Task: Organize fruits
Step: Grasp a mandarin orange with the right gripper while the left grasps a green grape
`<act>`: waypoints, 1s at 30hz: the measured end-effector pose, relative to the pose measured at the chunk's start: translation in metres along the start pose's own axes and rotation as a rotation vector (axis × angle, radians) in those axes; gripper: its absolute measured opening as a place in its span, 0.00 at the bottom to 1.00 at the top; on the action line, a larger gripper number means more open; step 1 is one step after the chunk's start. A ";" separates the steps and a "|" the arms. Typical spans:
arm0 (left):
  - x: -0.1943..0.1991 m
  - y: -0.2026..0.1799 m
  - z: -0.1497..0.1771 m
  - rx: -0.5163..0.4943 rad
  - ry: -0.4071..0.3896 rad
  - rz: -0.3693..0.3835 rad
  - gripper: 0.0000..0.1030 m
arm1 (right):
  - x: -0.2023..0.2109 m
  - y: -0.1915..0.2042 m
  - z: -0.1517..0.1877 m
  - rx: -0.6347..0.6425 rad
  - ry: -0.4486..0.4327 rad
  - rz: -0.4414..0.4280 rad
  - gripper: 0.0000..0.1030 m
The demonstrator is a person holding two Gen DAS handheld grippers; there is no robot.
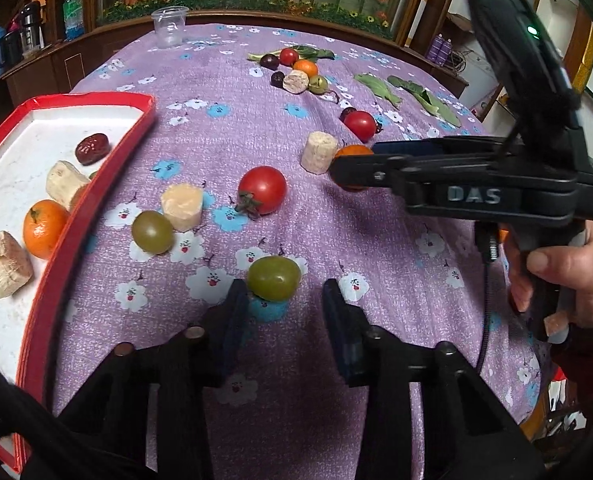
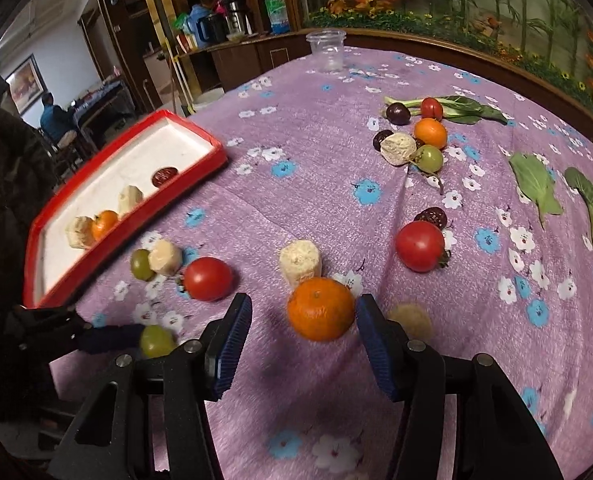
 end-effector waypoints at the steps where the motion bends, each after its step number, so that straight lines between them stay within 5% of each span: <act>1: -0.001 -0.001 0.000 -0.006 -0.002 -0.005 0.34 | -0.003 -0.001 0.000 0.003 0.003 0.010 0.53; 8: -0.004 0.003 -0.006 0.016 -0.006 -0.008 0.23 | -0.010 -0.010 0.002 0.009 0.005 0.070 0.36; 30: 0.027 0.018 -0.018 0.043 -0.053 0.016 0.22 | 0.036 0.024 -0.016 0.014 -0.078 -0.025 0.36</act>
Point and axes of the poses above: each gripper's, at about its wrist camera, not at the fingertips, and x roughly against the way its jaws point, y to its left, z to its underside, the point moved 5 cm from there along -x, roughly the way its jaws point, and after that the axes turned 5 degrees about x, right-handed, at the moved point
